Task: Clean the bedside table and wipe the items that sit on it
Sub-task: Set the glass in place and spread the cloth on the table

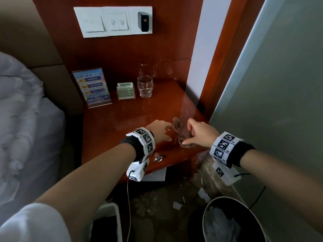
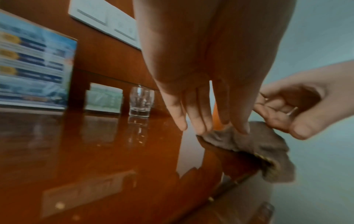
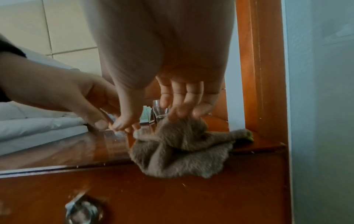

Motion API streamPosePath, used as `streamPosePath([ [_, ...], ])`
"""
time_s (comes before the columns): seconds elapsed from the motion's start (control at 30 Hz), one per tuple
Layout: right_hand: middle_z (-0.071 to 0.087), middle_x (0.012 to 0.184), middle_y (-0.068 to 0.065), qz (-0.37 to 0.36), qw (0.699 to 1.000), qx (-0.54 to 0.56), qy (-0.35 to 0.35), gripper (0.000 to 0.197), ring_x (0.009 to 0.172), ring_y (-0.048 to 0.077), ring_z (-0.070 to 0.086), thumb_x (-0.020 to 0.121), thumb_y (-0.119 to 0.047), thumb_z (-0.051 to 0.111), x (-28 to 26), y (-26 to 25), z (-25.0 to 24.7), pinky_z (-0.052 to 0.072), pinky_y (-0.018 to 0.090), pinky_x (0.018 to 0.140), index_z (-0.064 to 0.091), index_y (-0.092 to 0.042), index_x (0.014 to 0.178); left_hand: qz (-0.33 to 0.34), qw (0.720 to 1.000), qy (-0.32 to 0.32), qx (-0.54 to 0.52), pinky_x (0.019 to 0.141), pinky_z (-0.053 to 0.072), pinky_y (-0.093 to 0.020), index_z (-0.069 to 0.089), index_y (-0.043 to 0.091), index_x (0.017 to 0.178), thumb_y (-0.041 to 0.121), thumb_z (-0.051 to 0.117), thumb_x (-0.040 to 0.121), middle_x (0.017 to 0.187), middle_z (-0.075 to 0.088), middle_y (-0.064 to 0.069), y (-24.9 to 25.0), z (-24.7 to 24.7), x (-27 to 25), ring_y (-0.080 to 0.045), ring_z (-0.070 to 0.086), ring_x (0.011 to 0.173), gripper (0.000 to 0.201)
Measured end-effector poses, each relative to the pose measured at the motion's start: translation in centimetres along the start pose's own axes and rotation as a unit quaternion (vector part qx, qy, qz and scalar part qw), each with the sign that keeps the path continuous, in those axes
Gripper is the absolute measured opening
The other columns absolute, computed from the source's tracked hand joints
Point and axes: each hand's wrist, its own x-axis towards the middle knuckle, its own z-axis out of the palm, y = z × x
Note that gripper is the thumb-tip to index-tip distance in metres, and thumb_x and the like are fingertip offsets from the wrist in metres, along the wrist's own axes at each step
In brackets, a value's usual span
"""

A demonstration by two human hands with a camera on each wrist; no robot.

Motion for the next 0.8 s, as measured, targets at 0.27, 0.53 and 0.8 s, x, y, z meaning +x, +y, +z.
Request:
streamPosePath([
  [0.27, 0.046, 0.124, 0.004, -0.025, 0.996, -0.044, 0.071, 0.063, 0.115, 0.026, 0.051, 0.073, -0.022, 0.078, -3.0, 2.2, 3.8, 0.048, 0.040, 0.086, 0.040, -0.016, 0.123, 0.041, 0.997, 0.048, -0.037, 0.102, 0.038, -0.029, 0.052, 0.019, 0.125, 0.019, 0.073, 0.075, 0.132, 0.049, -0.003, 2.6, 4.3, 1.0, -0.021, 0.051, 0.119, 0.054],
  [0.53, 0.053, 0.113, 0.008, -0.045, 0.983, -0.059, 0.165, 0.042, 0.095, 0.034, 0.060, 0.085, -0.010, 0.058, -2.1, 1.8, 3.5, 0.048, 0.039, 0.069, 0.049, -0.016, 0.126, 0.029, 0.988, 0.097, -0.118, 0.092, 0.041, -0.027, 0.058, 0.023, 0.118, 0.027, 0.064, 0.085, 0.121, 0.060, -0.004, 3.1, 3.9, 1.1, -0.020, 0.057, 0.110, 0.034],
  [0.8, 0.063, 0.110, 0.010, -0.019, 0.967, 0.152, 0.203, 0.035, 0.100, 0.026, 0.060, 0.086, 0.003, 0.050, 1.4, 0.4, -3.4, 0.049, 0.035, 0.091, 0.064, -0.014, 0.112, -0.008, 0.960, 0.154, -0.234, 0.088, 0.046, -0.022, 0.053, 0.024, 0.126, 0.026, 0.075, 0.076, 0.120, 0.063, -0.002, 3.3, -1.1, 2.2, -0.016, 0.057, 0.111, 0.055],
])
